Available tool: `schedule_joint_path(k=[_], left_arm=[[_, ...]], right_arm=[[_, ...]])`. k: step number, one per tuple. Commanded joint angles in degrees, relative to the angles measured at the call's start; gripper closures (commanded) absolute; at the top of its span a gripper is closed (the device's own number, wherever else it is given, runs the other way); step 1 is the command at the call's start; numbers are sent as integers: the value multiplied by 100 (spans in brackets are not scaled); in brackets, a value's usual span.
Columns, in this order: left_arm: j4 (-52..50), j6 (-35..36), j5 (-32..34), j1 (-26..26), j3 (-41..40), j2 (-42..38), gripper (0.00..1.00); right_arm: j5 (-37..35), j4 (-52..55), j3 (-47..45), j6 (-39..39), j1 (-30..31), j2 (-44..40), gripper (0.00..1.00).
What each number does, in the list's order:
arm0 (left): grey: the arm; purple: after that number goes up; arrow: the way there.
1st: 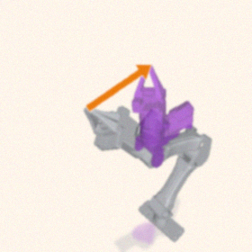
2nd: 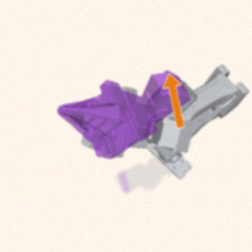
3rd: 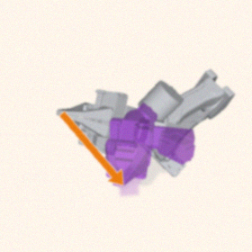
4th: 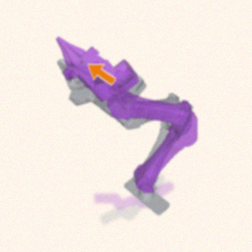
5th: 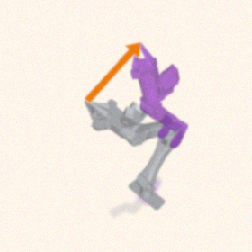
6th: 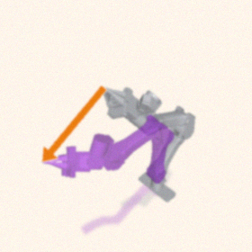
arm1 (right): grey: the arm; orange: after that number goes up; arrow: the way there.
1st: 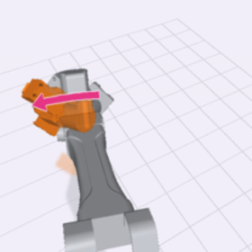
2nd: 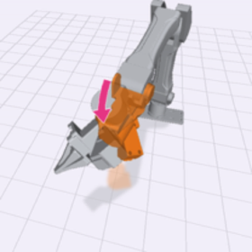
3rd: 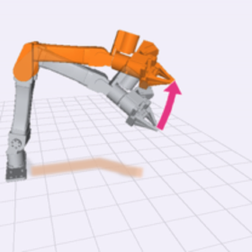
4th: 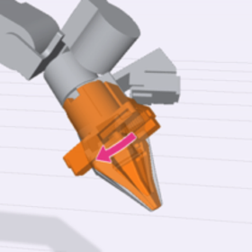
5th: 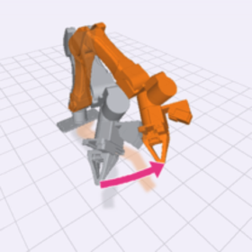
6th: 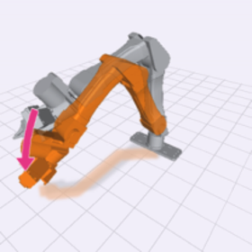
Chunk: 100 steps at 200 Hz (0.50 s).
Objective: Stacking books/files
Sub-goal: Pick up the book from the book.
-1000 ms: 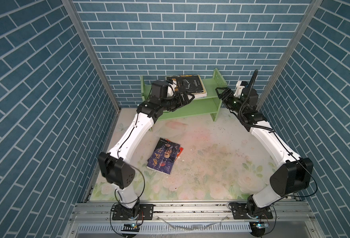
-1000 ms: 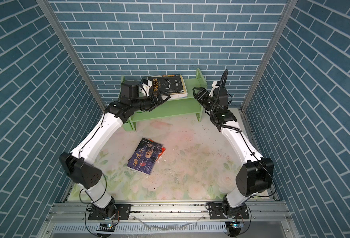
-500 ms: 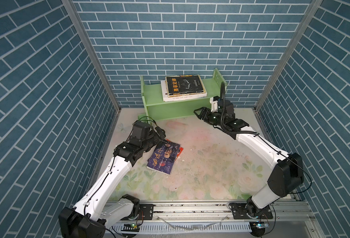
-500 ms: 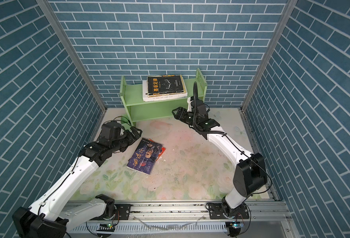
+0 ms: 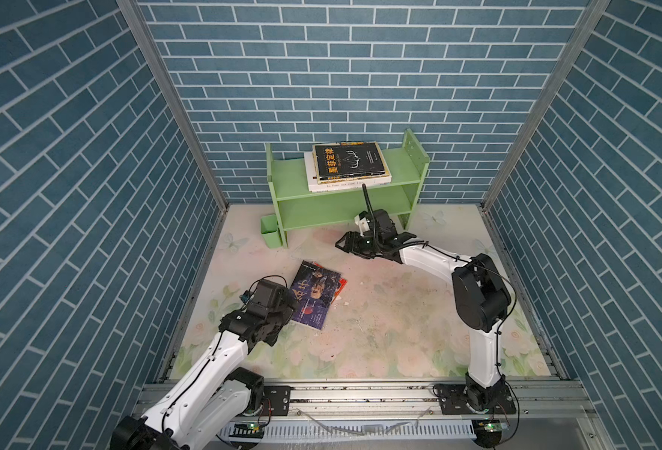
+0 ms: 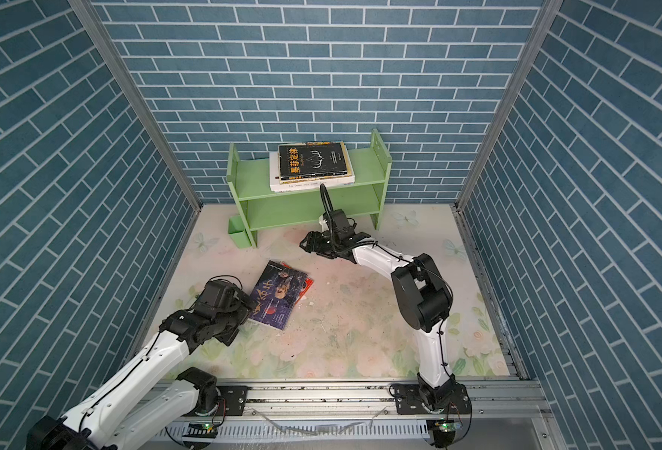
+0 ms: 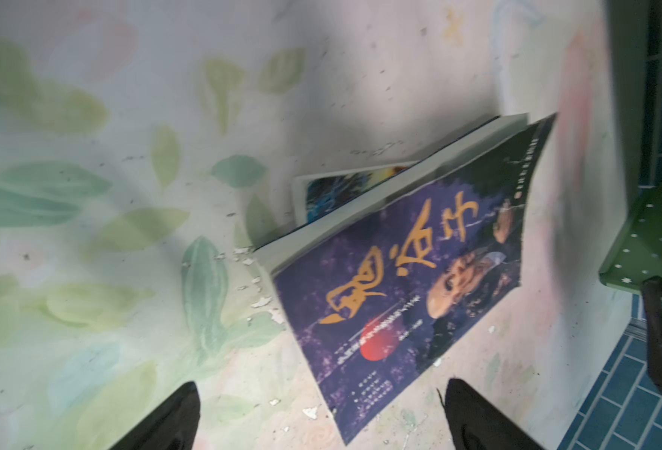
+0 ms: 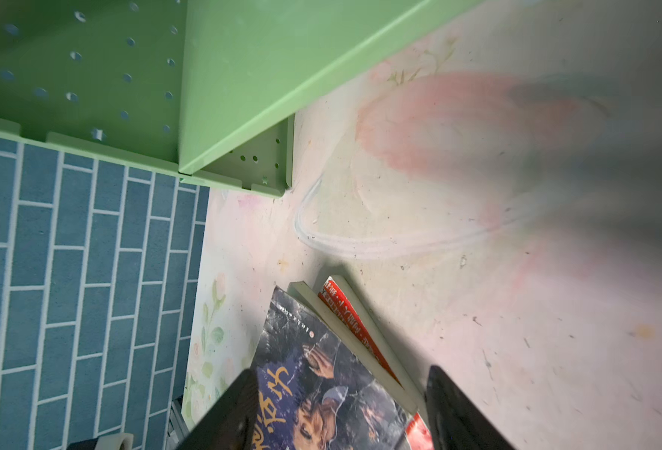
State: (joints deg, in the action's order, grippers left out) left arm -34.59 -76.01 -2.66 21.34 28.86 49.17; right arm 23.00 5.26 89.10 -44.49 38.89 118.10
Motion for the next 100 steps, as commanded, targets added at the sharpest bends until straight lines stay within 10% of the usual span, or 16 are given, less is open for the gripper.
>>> schedule_joint_path(k=[1, 100], left_arm=[[619, -537, -274, -16, -452, 14, 0], [2868, -744, -786, -16, -1005, 1247, 0]], right_arm=[[225, 91, 351, 222, 132, 297, 32], [415, 851, 960, 206, 372, 1350, 34]])
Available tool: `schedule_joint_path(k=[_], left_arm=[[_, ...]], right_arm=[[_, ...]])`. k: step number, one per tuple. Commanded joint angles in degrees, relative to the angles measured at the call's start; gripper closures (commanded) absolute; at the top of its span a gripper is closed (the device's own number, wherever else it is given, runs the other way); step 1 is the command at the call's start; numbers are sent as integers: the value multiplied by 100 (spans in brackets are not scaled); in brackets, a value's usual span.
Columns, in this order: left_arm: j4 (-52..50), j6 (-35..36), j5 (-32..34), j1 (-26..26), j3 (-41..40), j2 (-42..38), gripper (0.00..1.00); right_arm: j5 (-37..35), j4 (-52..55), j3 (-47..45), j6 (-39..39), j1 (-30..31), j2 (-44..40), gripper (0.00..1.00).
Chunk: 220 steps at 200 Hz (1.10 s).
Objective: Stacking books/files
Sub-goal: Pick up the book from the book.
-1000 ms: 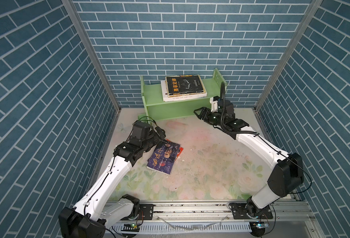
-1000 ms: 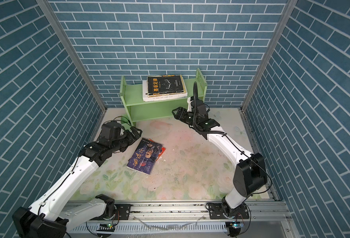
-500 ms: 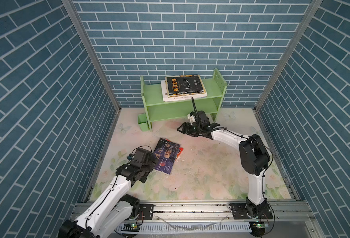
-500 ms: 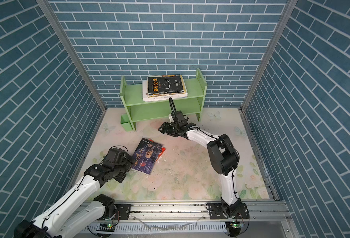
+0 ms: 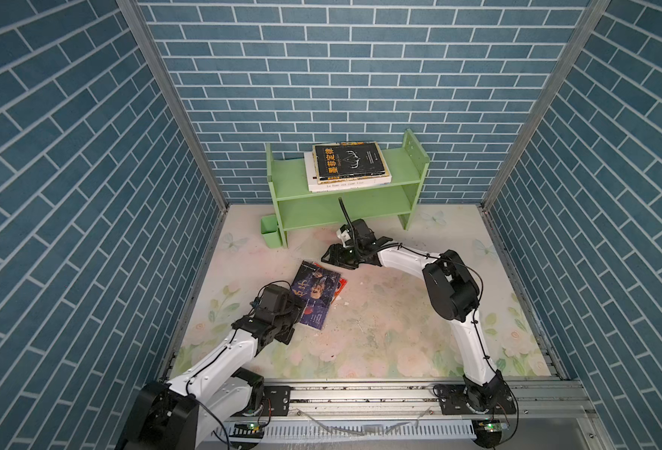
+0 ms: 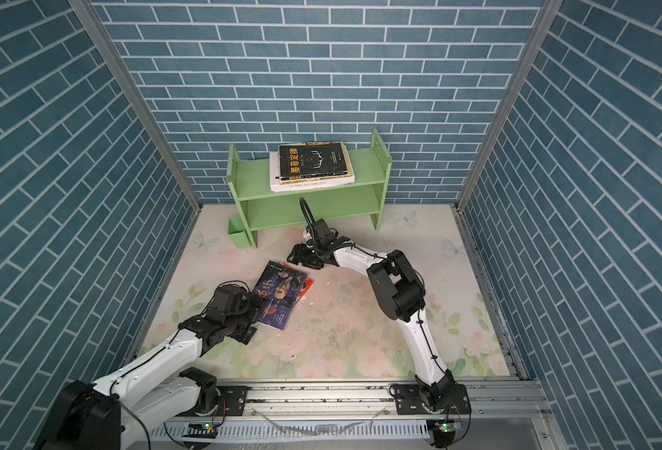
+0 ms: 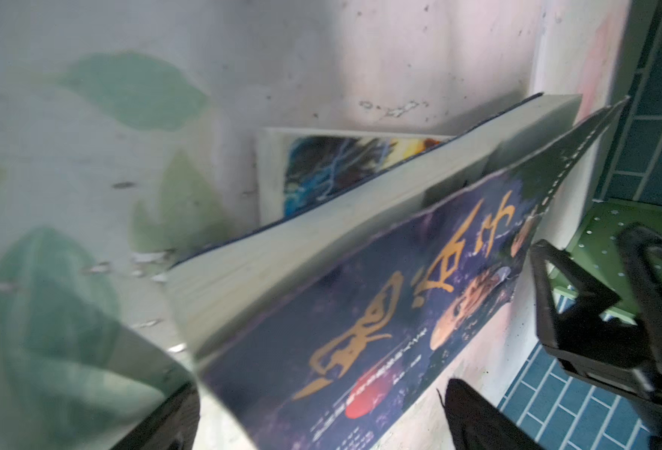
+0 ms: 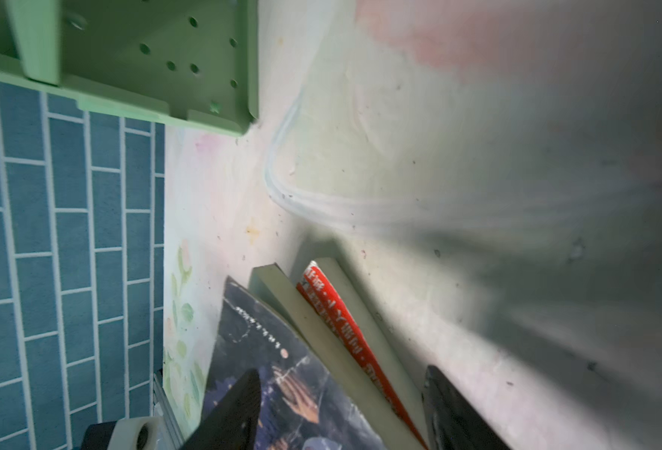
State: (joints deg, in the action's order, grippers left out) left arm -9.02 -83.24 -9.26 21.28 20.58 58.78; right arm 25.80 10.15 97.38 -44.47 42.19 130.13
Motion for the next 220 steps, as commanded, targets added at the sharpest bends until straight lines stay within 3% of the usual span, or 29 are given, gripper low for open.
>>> schedule_joint_path(k=[1, 101, 173, 220], left_arm=[[316, -23, -127, -14, -177, 293, 0], [1851, 686, 92, -10, -54, -102, 8], [43, 1130, 92, -10, 833, -702, 7], [299, 1135, -15, -12, 877, -629, 13]], right_arm=[[140, 367, 127, 203, 42, 151, 34], [465, 637, 140, 123, 111, 335, 48], [540, 710, 209, 158, 114, 305, 49], [470, 731, 189, 158, 119, 278, 49]])
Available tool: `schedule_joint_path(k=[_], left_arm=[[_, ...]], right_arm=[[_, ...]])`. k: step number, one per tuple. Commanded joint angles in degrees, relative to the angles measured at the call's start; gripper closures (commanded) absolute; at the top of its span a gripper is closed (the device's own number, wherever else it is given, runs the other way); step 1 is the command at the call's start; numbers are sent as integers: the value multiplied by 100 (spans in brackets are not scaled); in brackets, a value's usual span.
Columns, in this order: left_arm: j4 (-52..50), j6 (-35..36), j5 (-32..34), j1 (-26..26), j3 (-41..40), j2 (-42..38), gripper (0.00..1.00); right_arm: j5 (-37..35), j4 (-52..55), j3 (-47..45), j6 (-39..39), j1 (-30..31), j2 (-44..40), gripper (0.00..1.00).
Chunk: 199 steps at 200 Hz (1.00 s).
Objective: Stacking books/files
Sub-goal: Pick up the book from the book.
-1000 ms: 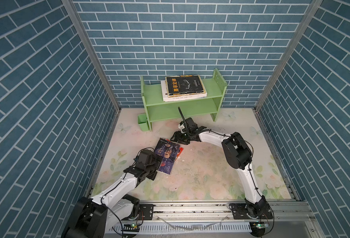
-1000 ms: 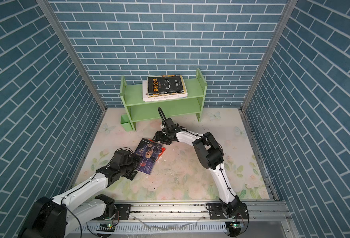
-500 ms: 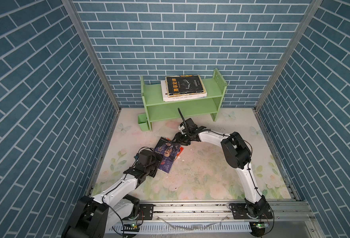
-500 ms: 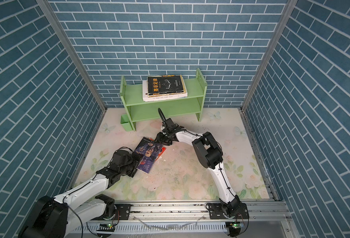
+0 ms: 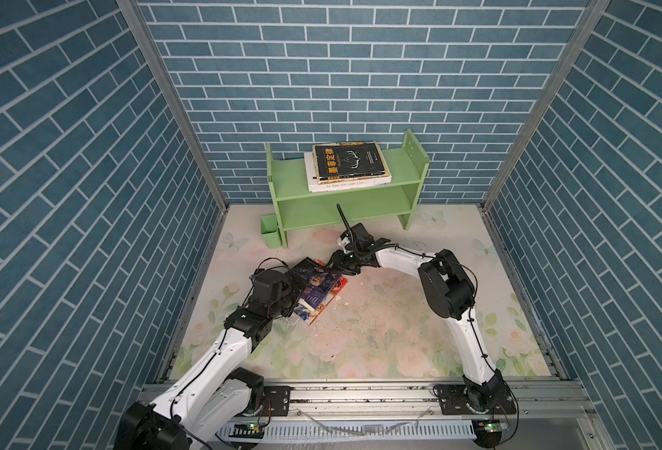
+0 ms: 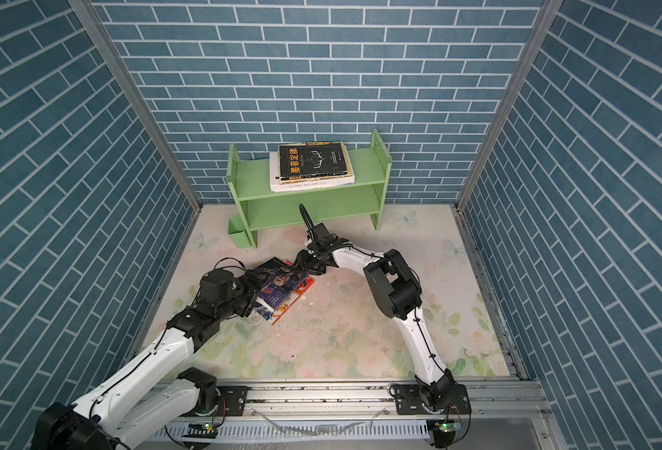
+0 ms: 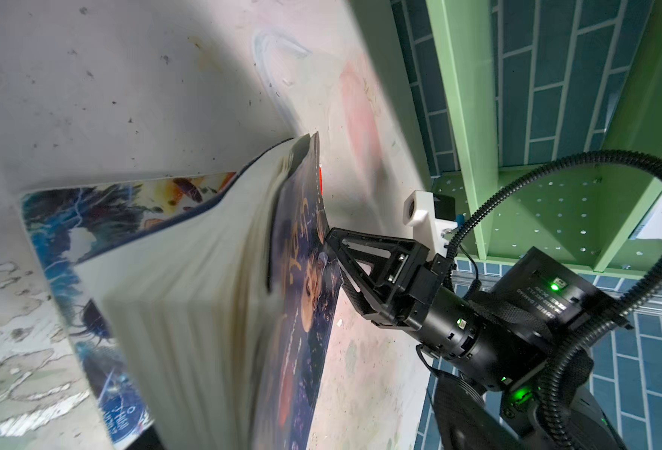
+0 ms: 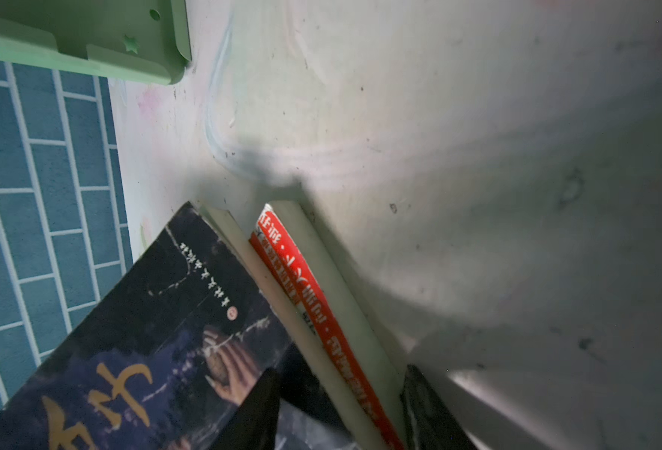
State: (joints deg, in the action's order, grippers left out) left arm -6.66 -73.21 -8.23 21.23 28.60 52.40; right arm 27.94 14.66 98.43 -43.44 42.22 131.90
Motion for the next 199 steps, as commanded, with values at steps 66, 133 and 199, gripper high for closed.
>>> schedule_joint_path(k=[66, 133, 199], left_arm=[[322, 118, 17, -5, 54, -160, 42], [80, 179, 52, -7, 272, -50, 72], [-354, 677, -443, -5, 858, 115, 94]], right_arm=[[159, 328, 114, 46, 111, 76, 49], [27, 489, 272, 130, 93, -94, 47], [-171, 3, 231, -286, -263, -1148, 33]])
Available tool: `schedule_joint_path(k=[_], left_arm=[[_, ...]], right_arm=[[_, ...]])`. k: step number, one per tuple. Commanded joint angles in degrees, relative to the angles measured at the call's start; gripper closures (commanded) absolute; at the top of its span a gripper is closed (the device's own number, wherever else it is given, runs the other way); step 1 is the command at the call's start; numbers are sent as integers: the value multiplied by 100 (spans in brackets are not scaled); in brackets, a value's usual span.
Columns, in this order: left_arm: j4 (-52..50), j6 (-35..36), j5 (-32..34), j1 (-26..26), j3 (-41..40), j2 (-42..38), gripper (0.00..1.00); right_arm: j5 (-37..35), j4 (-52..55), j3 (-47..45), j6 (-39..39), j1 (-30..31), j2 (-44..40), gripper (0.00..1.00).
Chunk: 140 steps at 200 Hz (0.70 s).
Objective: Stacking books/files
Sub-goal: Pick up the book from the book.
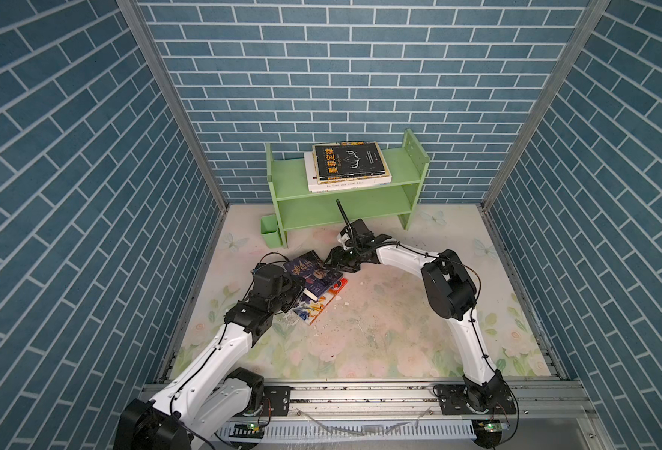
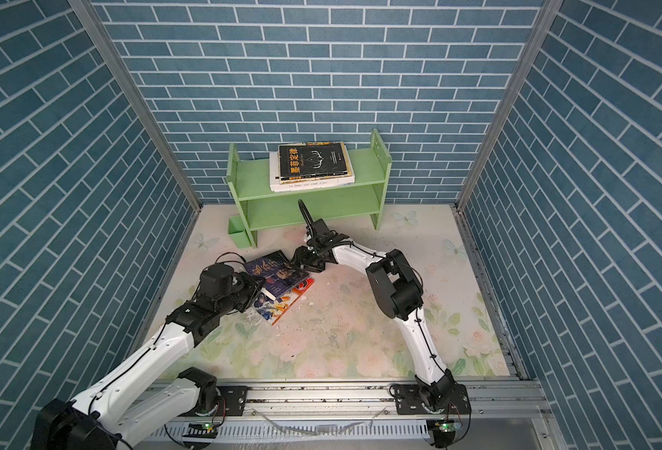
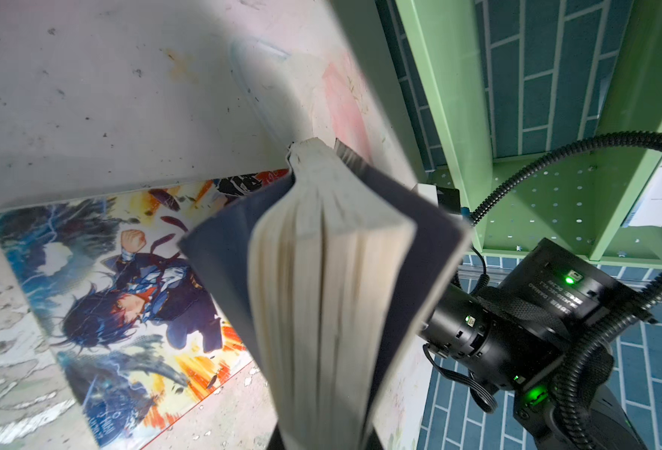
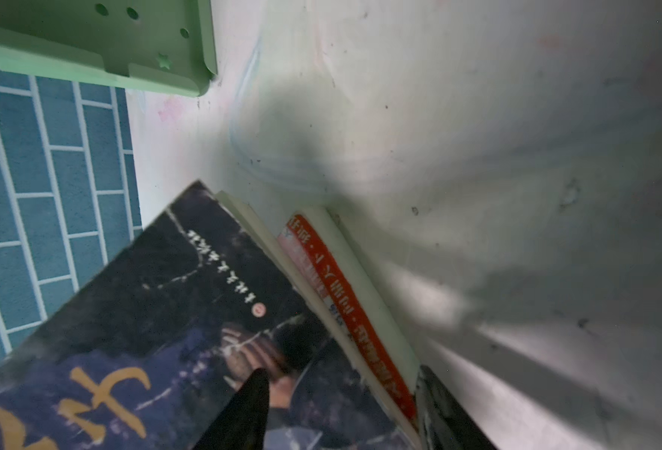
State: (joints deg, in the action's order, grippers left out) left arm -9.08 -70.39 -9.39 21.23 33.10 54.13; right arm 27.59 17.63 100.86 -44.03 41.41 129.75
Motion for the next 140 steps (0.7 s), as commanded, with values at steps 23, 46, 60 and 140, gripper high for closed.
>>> schedule_joint_path(k=[23, 46, 60, 140], left_arm=[[-983, 827, -534, -6, 953, -36, 95], [-1598, 1300, -916, -5, 1457, 104, 95], [-1645, 1466, -1362, -5, 1718, 273, 95], [-1243, 2374, -2774, -14, 4328, 1291, 95]], right_arm=[[-517, -347, -210, -162, -303, -1708, 20], [-867, -334, -585, -57, -492, -2517, 13], [-930, -437, -837, -125, -707, -2968, 13], [-878, -824, -1403, -413, -1513, -4716, 1]])
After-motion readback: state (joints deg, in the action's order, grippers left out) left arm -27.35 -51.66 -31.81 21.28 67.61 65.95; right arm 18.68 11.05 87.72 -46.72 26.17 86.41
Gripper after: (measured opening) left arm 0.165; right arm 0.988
